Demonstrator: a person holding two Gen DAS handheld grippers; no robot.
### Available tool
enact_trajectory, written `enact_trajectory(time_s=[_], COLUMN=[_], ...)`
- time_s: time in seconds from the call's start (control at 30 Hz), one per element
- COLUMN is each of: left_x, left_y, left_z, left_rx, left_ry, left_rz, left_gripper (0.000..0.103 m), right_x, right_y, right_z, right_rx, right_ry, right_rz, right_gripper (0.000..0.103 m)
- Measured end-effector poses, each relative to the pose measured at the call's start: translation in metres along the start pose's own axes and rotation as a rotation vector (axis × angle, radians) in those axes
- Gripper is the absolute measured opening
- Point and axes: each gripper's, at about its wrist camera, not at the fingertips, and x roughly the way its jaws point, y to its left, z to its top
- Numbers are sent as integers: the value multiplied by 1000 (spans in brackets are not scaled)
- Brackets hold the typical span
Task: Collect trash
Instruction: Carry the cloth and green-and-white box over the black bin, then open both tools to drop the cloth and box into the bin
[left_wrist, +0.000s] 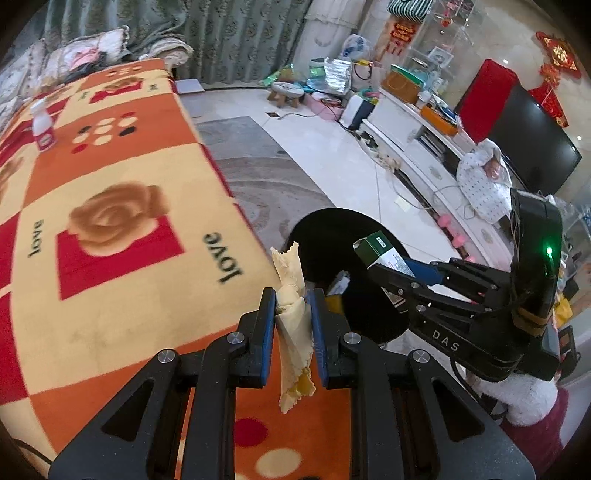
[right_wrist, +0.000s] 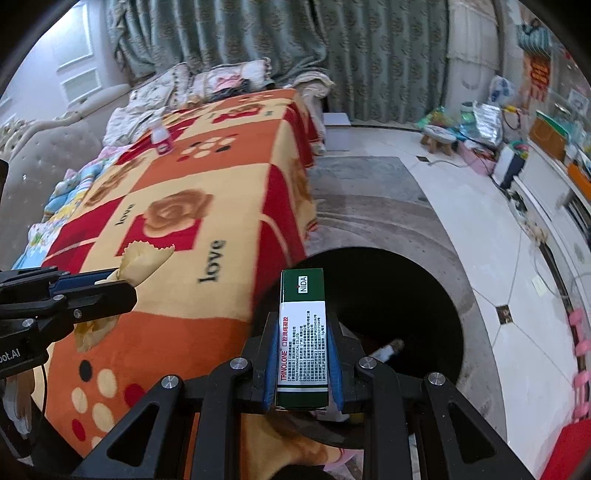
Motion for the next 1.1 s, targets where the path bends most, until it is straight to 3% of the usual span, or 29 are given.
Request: enact_trajectory(time_s=[0.6,0.63,0.7,0.77,0.83,1.1], left_x=[63,64,65,62,59,28], left_y=[-18,-18,-15,-14,-15,-22], left_z=[30,30,31,30,28,20], left_rx=[-32,-34,-42,-51,-48,-10], left_ry=[25,23,6,-19,-34,-104], left_rz=[-43,-49,-72,-85,-72,8], left_gripper=[18,20,41,49,50,50], right_x=[40,42,45,45,43,11], right_y=[-66,-68,-74,-75,-75,-60], right_z=[-17,-17,-16,-16,-17,-22], right_rx=[170,183,212,228,232,218], right_ry=[57,54,57,56,52,-22], right_rz=[-19,-17,-23,-24,-21,-48], right_gripper=[22,22,22,24,35,39])
